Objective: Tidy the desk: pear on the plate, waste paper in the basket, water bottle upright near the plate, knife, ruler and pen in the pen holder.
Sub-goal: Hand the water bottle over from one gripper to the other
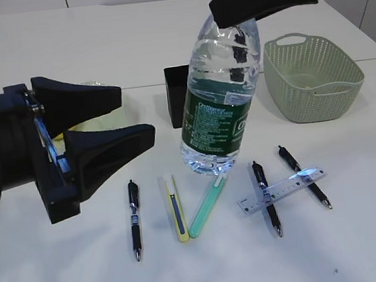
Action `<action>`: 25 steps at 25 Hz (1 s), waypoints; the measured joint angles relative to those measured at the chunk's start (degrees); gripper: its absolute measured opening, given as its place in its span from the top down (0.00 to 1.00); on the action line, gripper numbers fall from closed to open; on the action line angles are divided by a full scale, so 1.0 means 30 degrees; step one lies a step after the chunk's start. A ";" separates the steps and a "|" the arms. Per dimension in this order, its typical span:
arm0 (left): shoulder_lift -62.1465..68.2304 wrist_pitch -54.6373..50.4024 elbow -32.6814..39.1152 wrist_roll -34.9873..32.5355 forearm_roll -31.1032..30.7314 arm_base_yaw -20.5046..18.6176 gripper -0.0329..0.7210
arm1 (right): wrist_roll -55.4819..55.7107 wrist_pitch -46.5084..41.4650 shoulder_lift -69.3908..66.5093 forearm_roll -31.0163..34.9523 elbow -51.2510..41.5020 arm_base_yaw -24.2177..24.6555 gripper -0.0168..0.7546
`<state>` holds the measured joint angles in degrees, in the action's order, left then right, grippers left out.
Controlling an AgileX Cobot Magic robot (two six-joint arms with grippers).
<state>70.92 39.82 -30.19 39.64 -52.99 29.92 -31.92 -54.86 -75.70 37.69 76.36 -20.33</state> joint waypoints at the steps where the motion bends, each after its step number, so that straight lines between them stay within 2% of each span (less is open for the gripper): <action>1: 0.0000 0.0086 0.0000 0.0160 -0.0040 0.0000 0.26 | 0.0000 -0.0001 0.0000 0.0000 0.0000 0.0000 0.66; 6: 0.0089 0.1116 -0.0150 0.0923 -0.0168 0.0000 0.24 | -0.0110 -0.0036 0.0000 0.0000 0.0000 0.0000 0.66; 12: 0.1213 0.1436 -0.1438 0.1273 -0.0287 0.0027 0.12 | -0.0155 -0.0036 0.0000 0.0000 0.0000 0.0000 0.66; 18: 0.2312 0.1980 -0.2523 0.1846 -0.0708 0.0071 0.11 | -0.0196 -0.0036 0.0000 -0.0094 0.0000 0.0000 0.66; 25: 0.3523 0.2025 -0.3594 0.2588 -0.1700 0.1083 0.11 | -0.0232 -0.0113 0.0000 -0.0404 0.0000 0.0000 0.66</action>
<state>81.49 45.90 -40.97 47.40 -58.09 33.17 -32.61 -55.19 -75.70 36.48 76.36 -20.33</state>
